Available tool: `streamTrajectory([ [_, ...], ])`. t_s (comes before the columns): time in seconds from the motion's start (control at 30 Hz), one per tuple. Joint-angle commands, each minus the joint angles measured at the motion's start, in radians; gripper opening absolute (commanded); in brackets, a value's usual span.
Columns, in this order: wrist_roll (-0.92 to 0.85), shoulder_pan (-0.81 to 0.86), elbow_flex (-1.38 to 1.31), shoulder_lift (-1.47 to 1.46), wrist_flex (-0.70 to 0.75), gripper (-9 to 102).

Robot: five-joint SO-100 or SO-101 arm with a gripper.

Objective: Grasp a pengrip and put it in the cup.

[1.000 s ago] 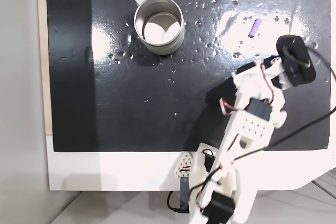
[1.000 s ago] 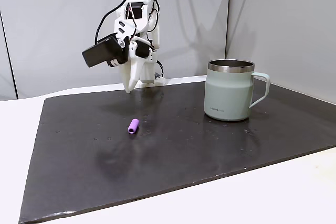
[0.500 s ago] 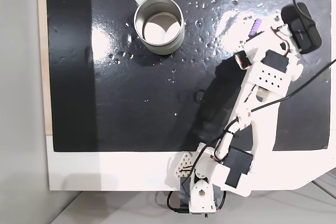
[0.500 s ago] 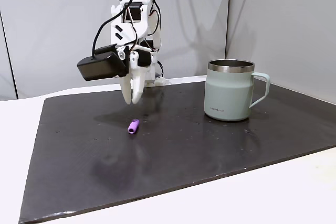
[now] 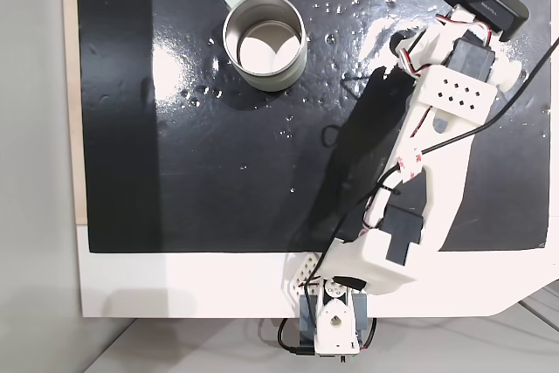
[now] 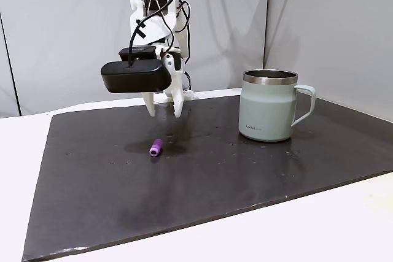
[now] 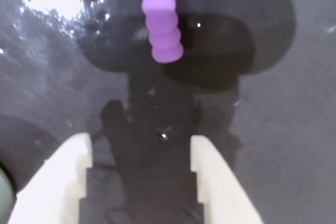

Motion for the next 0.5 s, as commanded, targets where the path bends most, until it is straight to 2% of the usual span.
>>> streamTrajectory([
  [0.0,-0.067,0.020,-0.179,-0.043,0.078,24],
  [0.1,-0.120,0.038,-0.374,-0.149,0.202,24],
  [0.2,-0.160,0.057,-0.753,-0.345,0.399,24],
  [0.23,-0.163,0.061,-0.821,-0.383,0.417,24],
  [0.47,-0.201,0.071,-0.816,-0.380,0.420,24],
])
